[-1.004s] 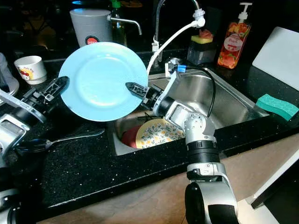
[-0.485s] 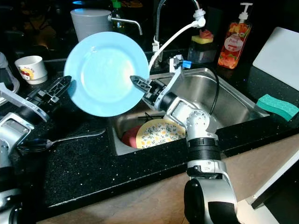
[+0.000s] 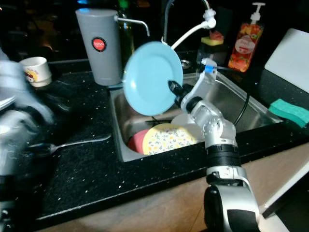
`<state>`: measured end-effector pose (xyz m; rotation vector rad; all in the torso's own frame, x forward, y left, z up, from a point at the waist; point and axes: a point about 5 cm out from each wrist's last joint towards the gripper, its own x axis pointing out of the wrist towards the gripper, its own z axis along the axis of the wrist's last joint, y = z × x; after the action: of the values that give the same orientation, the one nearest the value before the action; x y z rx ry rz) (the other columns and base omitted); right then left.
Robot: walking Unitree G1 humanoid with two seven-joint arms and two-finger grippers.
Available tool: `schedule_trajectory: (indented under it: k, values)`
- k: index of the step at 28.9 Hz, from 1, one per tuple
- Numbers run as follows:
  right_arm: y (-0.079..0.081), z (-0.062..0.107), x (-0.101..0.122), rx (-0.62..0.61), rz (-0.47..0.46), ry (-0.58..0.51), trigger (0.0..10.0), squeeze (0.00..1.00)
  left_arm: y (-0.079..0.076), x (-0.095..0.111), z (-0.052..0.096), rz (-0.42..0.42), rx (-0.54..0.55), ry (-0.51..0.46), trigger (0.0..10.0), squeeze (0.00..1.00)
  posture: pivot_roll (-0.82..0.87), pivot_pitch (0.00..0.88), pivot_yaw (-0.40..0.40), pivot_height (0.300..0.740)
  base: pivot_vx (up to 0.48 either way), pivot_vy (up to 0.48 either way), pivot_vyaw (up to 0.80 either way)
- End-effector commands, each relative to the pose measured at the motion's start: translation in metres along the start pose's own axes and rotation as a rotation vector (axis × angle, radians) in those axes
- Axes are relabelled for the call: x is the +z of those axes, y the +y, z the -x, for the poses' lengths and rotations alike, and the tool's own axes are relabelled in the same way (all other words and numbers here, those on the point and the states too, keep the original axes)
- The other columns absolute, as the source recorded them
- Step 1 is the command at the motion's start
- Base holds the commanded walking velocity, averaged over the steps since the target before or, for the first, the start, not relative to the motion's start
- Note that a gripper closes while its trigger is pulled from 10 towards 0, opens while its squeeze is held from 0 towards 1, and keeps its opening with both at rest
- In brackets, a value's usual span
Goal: Kitchen organization
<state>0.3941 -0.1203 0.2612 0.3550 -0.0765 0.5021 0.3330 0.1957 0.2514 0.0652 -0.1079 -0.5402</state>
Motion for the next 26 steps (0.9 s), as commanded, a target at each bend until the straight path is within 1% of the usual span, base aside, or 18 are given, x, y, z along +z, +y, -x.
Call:
schedule_trajectory:
  k: [1, 2, 3, 4, 5, 11, 12, 13, 14, 15, 16, 19, 24, 25, 26]
  values:
    - [-0.006, 0.002, 0.0, -0.053, 0.157, -0.012, 0.0, 0.0, -0.028, -0.009, -0.005, -0.109, -0.169, 0.087, 10.0, 0.0, 0.08, 0.063, -0.008, 0.74, 0.0, 0.0, 0.0]
    - [-0.008, 0.003, -0.001, -0.069, 0.204, -0.015, 0.0, 0.0, -0.04, -0.012, -0.008, -0.16, -0.247, 0.122, 10.0, 0.0, 0.08, 0.063, -0.008, 0.74, 0.0, 0.0, 0.0]
    - [-0.01, 0.003, -0.002, -0.086, 0.232, -0.018, 1.0, 0.0, -0.049, -0.016, -0.009, -0.221, -0.315, 0.172, 10.0, 0.0, 0.08, 0.063, -0.008, 0.74, 0.0, 0.0, 0.0]
    - [-0.01, 0.003, -0.002, -0.086, 0.232, -0.018, 1.0, 0.0, -0.049, -0.016, -0.009, -0.221, -0.315, 0.172, 10.0, 0.0, 0.08, 0.063, -0.008, 0.74, 0.0, 0.0, 0.0]
    - [-0.011, 0.004, -0.003, -0.09, 0.253, -0.015, 1.3, 0.0, -0.053, -0.019, -0.01, -0.247, -0.352, 0.203, 10.0, 0.0, 0.08, 0.063, -0.008, 0.74, 0.0, 0.0, 0.0]
    - [-0.013, 0.004, -0.005, -0.097, 0.272, -0.012, 1.6, 0.0, -0.055, -0.02, -0.011, -0.25, -0.374, 0.208, 10.0, 0.0, 0.08, 0.063, -0.007, 0.74, 0.0, 0.0, 0.0]
    - [-0.014, 0.005, -0.006, -0.099, 0.299, -0.008, 2.9, 0.0, -0.053, -0.019, -0.011, -0.25, -0.374, 0.203, 10.0, 0.0, 0.08, 0.063, -0.006, 0.74, 0.0, 0.0, 0.0]
    - [-0.014, 0.005, -0.006, -0.099, 0.299, -0.008, 2.9, 0.0, -0.053, -0.019, -0.011, -0.25, -0.374, 0.203, 10.0, 0.0, 0.08, 0.063, -0.006, 0.74, 0.0, 0.0, 0.0]
    - [-0.015, 0.005, -0.009, -0.098, 0.317, 0.005, 3.7, 0.0, -0.05, -0.018, -0.011, -0.255, -0.37, 0.198, 10.0, 0.0, 0.08, 0.06, -0.006, 0.74, 0.0, 0.0, 0.0]
    - [-0.016, 0.005, -0.011, -0.104, 0.354, 0.027, 6.0, 0.27, -0.049, -0.017, -0.009, -0.27, -0.371, 0.203, 10.0, 0.0, 0.08, 0.06, -0.006, 0.74, 0.0, 0.0, 0.0]
    - [-0.019, 0.006, -0.015, -0.111, 0.386, 0.051, 10.0, 1.0, -0.048, -0.016, -0.008, -0.285, -0.375, 0.21, 10.0, 0.0, 0.08, 0.057, -0.008, 0.74, 0.0, 0.0, 0.0]
    - [-0.023, 0.007, -0.021, -0.13, 0.43, 0.085, 10.0, 1.0, -0.047, -0.014, -0.005, -0.312, -0.382, 0.227, 10.0, 0.0, 0.08, 0.054, -0.008, 0.74, 0.0, 0.0, 0.0]
    - [-0.025, 0.007, -0.022, -0.145, 0.441, 0.085, 10.0, 1.0, -0.045, -0.014, -0.003, -0.325, -0.37, 0.241, 10.0, 0.0, 0.08, 0.05, -0.008, 0.74, 0.0, 0.0, 0.0]
    - [-0.026, 0.007, -0.022, -0.154, 0.441, 0.082, 10.0, 0.0, -0.039, -0.015, -0.002, -0.314, -0.324, 0.274, 10.0, 0.0, 0.08, 0.047, -0.008, 0.74, 0.0, 0.0, 0.0]
    - [-0.026, 0.007, -0.022, -0.154, 0.441, 0.082, 10.0, 0.0, -0.039, -0.015, -0.002, -0.314, -0.324, 0.274, 10.0, 0.0, 0.08, 0.047, -0.008, 0.74, 0.0, 0.0, 0.0]
